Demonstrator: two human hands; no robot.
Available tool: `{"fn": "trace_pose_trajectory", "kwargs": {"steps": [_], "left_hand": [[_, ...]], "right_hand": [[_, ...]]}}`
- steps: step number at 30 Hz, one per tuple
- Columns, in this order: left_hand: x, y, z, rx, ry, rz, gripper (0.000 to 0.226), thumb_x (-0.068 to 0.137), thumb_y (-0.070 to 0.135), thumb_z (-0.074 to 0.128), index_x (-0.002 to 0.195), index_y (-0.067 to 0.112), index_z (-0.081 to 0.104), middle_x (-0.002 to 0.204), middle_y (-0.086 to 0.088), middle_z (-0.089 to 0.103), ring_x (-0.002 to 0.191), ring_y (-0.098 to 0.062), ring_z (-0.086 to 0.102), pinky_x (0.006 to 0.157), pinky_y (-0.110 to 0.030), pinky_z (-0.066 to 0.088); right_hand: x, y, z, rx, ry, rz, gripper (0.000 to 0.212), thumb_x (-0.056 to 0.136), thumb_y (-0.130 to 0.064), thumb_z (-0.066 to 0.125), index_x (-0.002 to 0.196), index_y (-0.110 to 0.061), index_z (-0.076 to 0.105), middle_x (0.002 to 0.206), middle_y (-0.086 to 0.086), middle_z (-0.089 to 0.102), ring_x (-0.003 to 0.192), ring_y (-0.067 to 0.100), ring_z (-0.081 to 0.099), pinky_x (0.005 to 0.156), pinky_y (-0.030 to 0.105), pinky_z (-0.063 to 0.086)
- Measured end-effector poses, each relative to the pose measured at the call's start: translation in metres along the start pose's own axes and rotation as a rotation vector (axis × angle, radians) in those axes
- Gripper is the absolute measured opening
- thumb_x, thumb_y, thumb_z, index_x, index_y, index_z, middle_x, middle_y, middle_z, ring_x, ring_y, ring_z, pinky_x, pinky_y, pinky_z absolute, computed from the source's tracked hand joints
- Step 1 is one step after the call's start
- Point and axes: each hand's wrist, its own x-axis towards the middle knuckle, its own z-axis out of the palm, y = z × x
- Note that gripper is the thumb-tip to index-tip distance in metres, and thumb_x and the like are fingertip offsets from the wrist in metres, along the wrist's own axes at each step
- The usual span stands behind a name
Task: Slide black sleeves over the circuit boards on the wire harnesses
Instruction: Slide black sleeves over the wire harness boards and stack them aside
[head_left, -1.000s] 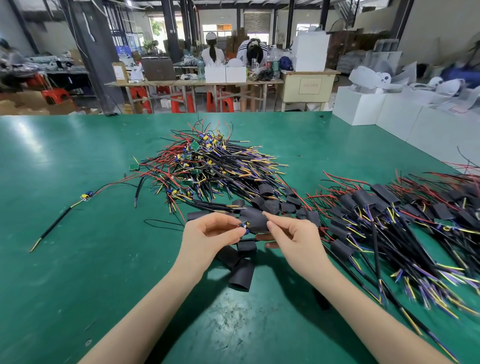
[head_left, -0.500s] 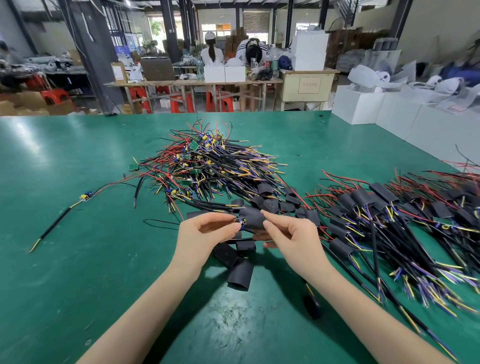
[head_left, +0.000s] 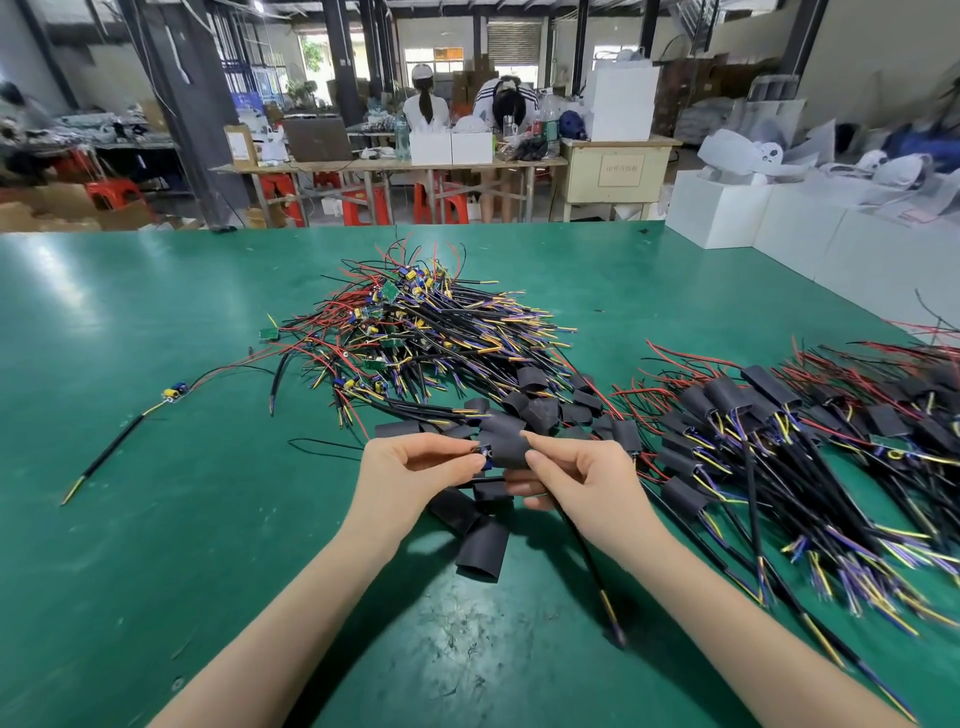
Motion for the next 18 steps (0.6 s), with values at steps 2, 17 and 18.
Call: {"fn": "trace_pose_trajectory", "kwargs": {"steps": [2, 17, 18], "left_hand": [[0.000, -0.001, 0.000, -0.084, -0.016, -0.085, 0.015, 0.066, 0.010, 0.082, 0.081, 0.011, 0.080, 0.081, -0.012, 0.076, 0.072, -0.016, 0.072, 0.065, -0.015, 0.053], [0.007, 0.002, -0.008, -0.095, -0.135, -0.143, 0.027, 0.068, 0.009, 0.080, 0.094, 0.007, 0.073, 0.083, -0.011, 0.073, 0.073, -0.020, 0.068, 0.071, -0.024, 0.058], [0.007, 0.002, -0.009, -0.047, -0.158, -0.102, 0.033, 0.067, 0.012, 0.081, 0.099, 0.009, 0.072, 0.085, -0.009, 0.072, 0.073, -0.019, 0.068, 0.070, -0.025, 0.058]], "right_hand": [[-0.001, 0.001, 0.000, -0.018, -0.017, 0.008, 0.027, 0.095, 0.000, 0.052, 0.118, -0.010, 0.063, 0.087, 0.006, 0.075, 0.080, 0.018, 0.073, 0.064, 0.022, 0.057], [0.000, -0.008, -0.012, -0.250, -0.057, -0.076, 0.038, 0.079, -0.002, 0.074, 0.115, -0.014, 0.069, 0.088, 0.009, 0.067, 0.069, 0.017, 0.068, 0.053, 0.024, 0.056], [0.001, -0.008, -0.013, -0.242, -0.056, -0.079, 0.037, 0.081, -0.001, 0.072, 0.115, -0.013, 0.068, 0.086, 0.011, 0.068, 0.068, 0.021, 0.070, 0.051, 0.022, 0.054]]}}
